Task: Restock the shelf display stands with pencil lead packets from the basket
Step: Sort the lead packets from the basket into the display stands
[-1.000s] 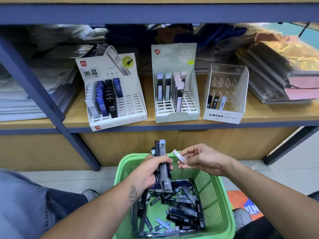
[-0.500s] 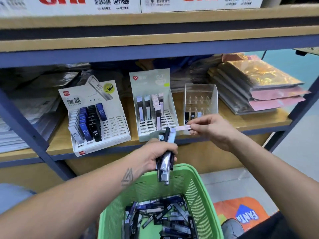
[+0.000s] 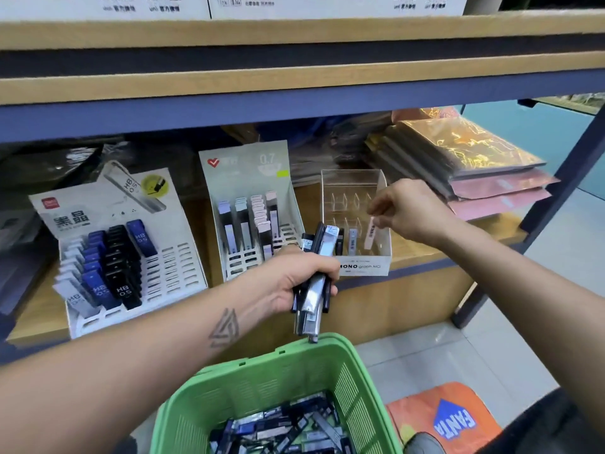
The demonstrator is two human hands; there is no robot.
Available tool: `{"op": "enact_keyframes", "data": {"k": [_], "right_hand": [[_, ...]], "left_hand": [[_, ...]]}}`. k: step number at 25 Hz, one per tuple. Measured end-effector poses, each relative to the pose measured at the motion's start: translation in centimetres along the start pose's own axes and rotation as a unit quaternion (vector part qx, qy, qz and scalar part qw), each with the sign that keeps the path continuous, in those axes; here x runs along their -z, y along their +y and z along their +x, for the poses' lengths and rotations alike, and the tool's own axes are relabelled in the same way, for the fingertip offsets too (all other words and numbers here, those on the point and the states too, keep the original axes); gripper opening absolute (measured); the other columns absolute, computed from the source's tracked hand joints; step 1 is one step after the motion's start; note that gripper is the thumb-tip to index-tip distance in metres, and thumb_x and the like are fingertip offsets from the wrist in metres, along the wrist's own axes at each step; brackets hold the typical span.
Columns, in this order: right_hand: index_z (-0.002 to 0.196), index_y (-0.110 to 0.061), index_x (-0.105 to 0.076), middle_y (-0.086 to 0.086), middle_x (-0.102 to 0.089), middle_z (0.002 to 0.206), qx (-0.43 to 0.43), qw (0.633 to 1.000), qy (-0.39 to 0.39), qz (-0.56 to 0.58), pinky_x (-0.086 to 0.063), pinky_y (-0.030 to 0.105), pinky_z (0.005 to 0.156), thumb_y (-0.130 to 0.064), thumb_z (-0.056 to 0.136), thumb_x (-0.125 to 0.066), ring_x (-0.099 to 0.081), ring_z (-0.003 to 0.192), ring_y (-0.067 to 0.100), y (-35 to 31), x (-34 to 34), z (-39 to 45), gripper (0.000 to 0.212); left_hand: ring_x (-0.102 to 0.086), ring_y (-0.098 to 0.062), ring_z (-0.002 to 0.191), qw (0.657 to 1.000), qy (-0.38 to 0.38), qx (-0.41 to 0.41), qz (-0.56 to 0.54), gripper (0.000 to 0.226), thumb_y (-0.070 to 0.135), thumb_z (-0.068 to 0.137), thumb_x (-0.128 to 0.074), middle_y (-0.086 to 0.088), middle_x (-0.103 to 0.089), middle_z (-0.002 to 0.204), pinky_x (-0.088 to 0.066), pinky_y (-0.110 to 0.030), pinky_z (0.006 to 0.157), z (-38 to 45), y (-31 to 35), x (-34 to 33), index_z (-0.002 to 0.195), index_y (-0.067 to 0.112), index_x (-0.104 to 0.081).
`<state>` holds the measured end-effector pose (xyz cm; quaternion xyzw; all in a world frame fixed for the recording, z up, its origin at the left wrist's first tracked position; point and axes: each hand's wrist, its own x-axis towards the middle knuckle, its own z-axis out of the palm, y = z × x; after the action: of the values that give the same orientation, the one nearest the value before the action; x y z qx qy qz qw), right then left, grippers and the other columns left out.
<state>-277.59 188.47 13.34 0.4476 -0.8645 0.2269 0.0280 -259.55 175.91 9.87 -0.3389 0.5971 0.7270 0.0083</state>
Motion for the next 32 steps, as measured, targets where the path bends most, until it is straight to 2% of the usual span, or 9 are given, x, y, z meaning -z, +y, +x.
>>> {"op": "enact_keyframes", "data": {"k": [5, 9, 12, 16, 20, 27, 30, 31, 32], "right_hand": [[0.096, -0.012, -0.080, 0.003, -0.076, 0.098, -0.019, 1.000, 0.003, -0.003, -0.046, 0.022, 0.080, -0.002, 0.084, -0.077, -0.065, 0.089, 0.011, 0.8, -1.6, 0.1, 0.015], [0.097, -0.011, -0.080, 0.006, -0.077, 0.100, 0.002, 0.999, 0.012, -0.036, -0.052, 0.028, 0.084, 0.000, 0.085, -0.074, -0.069, 0.095, 0.020, 0.3, -1.6, -0.1, 0.017], [0.097, -0.011, -0.080, 0.006, -0.076, 0.100, 0.011, 0.999, 0.007, -0.041, -0.055, 0.032, 0.086, 0.000, 0.086, -0.074, -0.069, 0.096, 0.021, 0.3, -2.0, -0.1, 0.017], [0.097, -0.015, -0.079, 0.004, -0.073, 0.100, 0.031, 0.996, 0.008, -0.079, -0.057, 0.035, 0.080, -0.001, 0.086, -0.073, -0.068, 0.091, 0.023, 0.5, -3.4, -0.4, 0.019], [0.097, -0.017, -0.078, 0.003, -0.072, 0.098, 0.042, 0.995, 0.019, -0.091, -0.057, 0.038, 0.078, -0.003, 0.087, -0.071, -0.068, 0.090, 0.025, 0.9, -4.0, -0.5, 0.018], [0.093, -0.014, -0.073, 0.004, -0.070, 0.094, 0.039, 0.994, 0.034, -0.091, -0.056, 0.038, 0.074, 0.001, 0.084, -0.066, -0.066, 0.087, 0.026, 0.5, -3.6, -0.9, 0.019], [0.092, -0.015, -0.076, 0.000, -0.073, 0.089, 0.008, 0.999, 0.032, -0.019, -0.051, 0.020, 0.069, -0.003, 0.088, -0.067, -0.066, 0.078, 0.014, -0.9, -2.9, -1.3, 0.016], [0.092, -0.015, -0.076, 0.000, -0.073, 0.085, -0.019, 0.998, 0.014, 0.055, -0.048, 0.014, 0.064, -0.005, 0.089, -0.068, -0.066, 0.071, 0.011, -1.6, -2.6, -1.5, 0.013], [0.092, -0.013, -0.075, 0.003, -0.074, 0.082, -0.048, 0.986, -0.018, 0.156, -0.049, 0.014, 0.061, -0.005, 0.089, -0.069, -0.066, 0.067, 0.012, -2.4, -2.4, -1.9, 0.011]], "left_hand": [[-0.063, -0.021, 0.048, 0.999, -0.004, 0.007, -0.031, 0.016, -0.014, 0.076, -0.062, -0.017, -0.063, 0.068, -0.055, -0.030, 0.047, 0.6, -0.3, -0.8, 0.085, -0.001, -0.063], [-0.063, -0.021, 0.050, 0.999, 0.001, 0.010, -0.042, 0.016, -0.013, 0.076, -0.063, -0.016, -0.064, 0.068, -0.054, -0.029, 0.046, 0.7, -0.5, -1.0, 0.083, 0.001, -0.063], [-0.063, -0.019, 0.047, 0.999, -0.001, 0.014, -0.046, 0.018, -0.012, 0.078, -0.062, -0.019, -0.064, 0.077, -0.054, -0.028, 0.045, 0.7, -0.5, -1.1, 0.091, 0.001, -0.064], [-0.063, -0.019, 0.048, 0.999, 0.001, 0.010, -0.048, 0.028, -0.010, 0.078, -0.063, -0.021, -0.062, 0.084, -0.055, -0.028, 0.047, 1.0, -0.5, -1.1, 0.103, 0.002, -0.062], [-0.064, -0.020, 0.049, 0.999, -0.001, 0.007, -0.054, 0.025, -0.010, 0.076, -0.065, -0.023, -0.064, 0.087, -0.055, -0.029, 0.048, 1.0, -0.3, -0.9, 0.098, 0.002, -0.063], [-0.065, -0.020, 0.053, 0.999, -0.006, -0.008, -0.048, 0.012, -0.009, 0.079, -0.067, -0.016, -0.067, 0.066, -0.055, -0.029, 0.049, 1.0, -0.5, 0.0, 0.083, 0.002, -0.064], [-0.065, -0.021, 0.054, 0.998, -0.030, -0.015, -0.058, 0.010, -0.007, 0.082, -0.066, -0.016, -0.068, 0.065, -0.055, -0.028, 0.050, 0.7, -0.3, 0.6, 0.076, 0.001, -0.066], [-0.066, -0.022, 0.056, 0.997, -0.040, -0.022, -0.068, 0.013, -0.007, 0.083, -0.066, -0.017, -0.068, 0.067, -0.055, -0.029, 0.051, 0.6, -0.1, 0.6, 0.073, 0.001, -0.068], [-0.067, -0.023, 0.058, 0.995, -0.048, -0.030, -0.082, 0.016, -0.007, 0.083, -0.066, -0.018, -0.068, 0.068, -0.055, -0.030, 0.051, 0.5, 0.0, 0.5, 0.070, 0.002, -0.069]]}}
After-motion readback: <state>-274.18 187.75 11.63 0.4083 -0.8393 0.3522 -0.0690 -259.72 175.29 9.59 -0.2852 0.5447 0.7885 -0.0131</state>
